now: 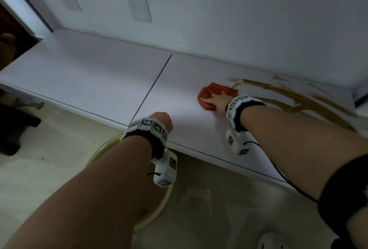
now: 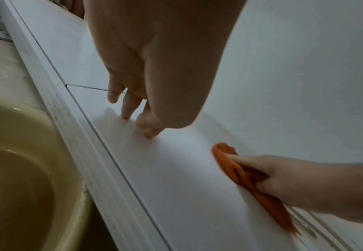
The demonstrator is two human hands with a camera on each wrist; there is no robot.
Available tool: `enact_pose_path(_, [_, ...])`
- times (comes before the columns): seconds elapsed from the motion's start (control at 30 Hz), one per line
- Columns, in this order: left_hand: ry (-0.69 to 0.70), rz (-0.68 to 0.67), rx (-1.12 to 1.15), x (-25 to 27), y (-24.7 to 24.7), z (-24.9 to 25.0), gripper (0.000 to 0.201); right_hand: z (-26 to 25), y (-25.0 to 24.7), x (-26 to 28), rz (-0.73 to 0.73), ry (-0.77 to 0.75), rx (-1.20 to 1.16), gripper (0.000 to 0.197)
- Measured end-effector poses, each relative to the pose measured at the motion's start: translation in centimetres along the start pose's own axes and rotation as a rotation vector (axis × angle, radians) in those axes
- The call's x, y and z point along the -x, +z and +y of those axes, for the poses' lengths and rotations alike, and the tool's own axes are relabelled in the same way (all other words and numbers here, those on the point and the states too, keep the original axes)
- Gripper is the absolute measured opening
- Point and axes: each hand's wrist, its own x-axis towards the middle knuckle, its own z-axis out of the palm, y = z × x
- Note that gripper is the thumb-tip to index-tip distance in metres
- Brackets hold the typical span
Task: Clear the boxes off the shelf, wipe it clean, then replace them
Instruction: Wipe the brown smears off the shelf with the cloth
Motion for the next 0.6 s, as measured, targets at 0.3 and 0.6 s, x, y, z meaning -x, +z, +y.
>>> enact_pose_path(0.3, [0.007,0.001,-0.033,1.4,-0.2,0.9,0.021,-0.5,3.4,4.0,-0.068,-0.156,0.142,0.062])
enact_pose_path(0.6, [0.027,0.010,-0.099,2.1,-0.8,1.2,0.025,-3.0,3.7,3.9,-0.080,-0.267,0.177,0.079])
